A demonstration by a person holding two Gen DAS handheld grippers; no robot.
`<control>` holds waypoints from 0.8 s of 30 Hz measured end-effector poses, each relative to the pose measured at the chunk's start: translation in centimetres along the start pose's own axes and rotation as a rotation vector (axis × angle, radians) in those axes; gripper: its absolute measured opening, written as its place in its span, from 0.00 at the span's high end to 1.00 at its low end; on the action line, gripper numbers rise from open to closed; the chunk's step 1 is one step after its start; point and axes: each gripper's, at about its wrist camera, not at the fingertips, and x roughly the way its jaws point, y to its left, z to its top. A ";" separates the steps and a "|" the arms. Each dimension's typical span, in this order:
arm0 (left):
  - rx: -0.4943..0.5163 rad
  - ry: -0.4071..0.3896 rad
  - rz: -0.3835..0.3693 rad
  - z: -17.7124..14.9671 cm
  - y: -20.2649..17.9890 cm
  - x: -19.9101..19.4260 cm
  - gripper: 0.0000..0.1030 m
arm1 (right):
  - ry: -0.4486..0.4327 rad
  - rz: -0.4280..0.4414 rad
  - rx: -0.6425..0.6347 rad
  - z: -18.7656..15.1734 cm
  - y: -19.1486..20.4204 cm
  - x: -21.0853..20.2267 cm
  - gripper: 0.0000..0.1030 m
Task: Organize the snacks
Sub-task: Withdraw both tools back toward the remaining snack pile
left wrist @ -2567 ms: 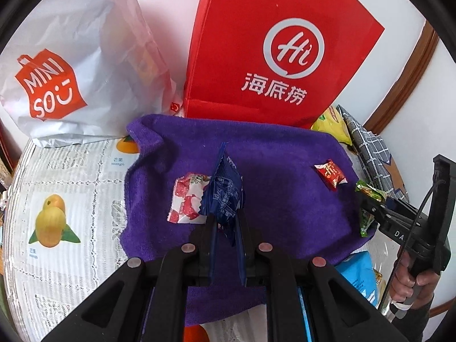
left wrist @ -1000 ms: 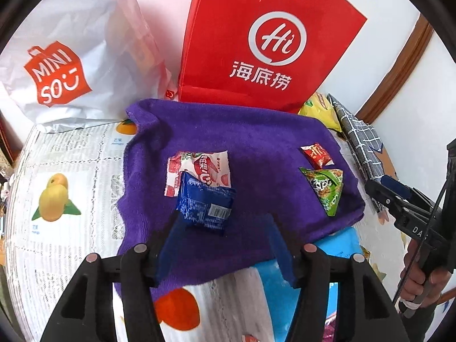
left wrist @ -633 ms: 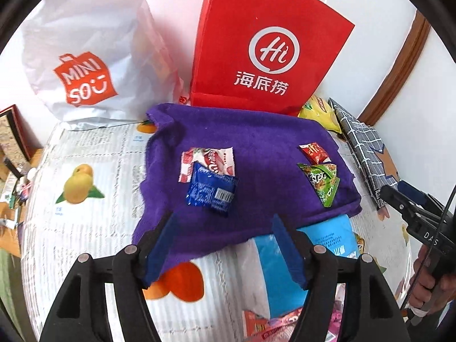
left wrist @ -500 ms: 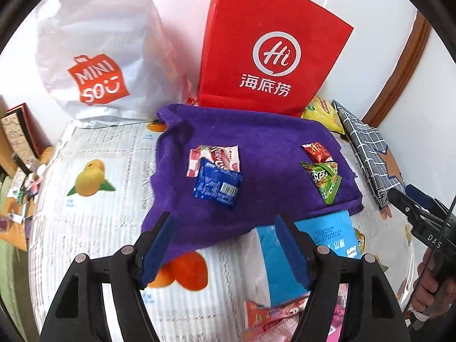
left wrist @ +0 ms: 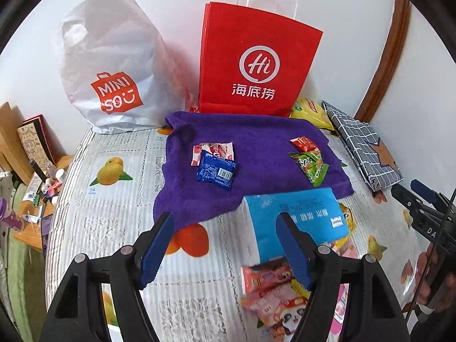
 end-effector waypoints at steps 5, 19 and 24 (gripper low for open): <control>-0.018 -0.017 0.005 -1.0 -0.1 -1.3 0.30 | 0.041 0.020 0.022 -1.4 -0.8 -0.3 0.23; -0.054 -0.012 0.084 -4.1 1.6 -2.3 0.30 | 0.092 0.073 -0.017 -5.6 -0.2 1.4 0.30; -0.063 -0.004 0.078 -4.4 1.9 -1.9 0.30 | 0.121 0.101 -0.030 -6.5 0.1 3.0 0.43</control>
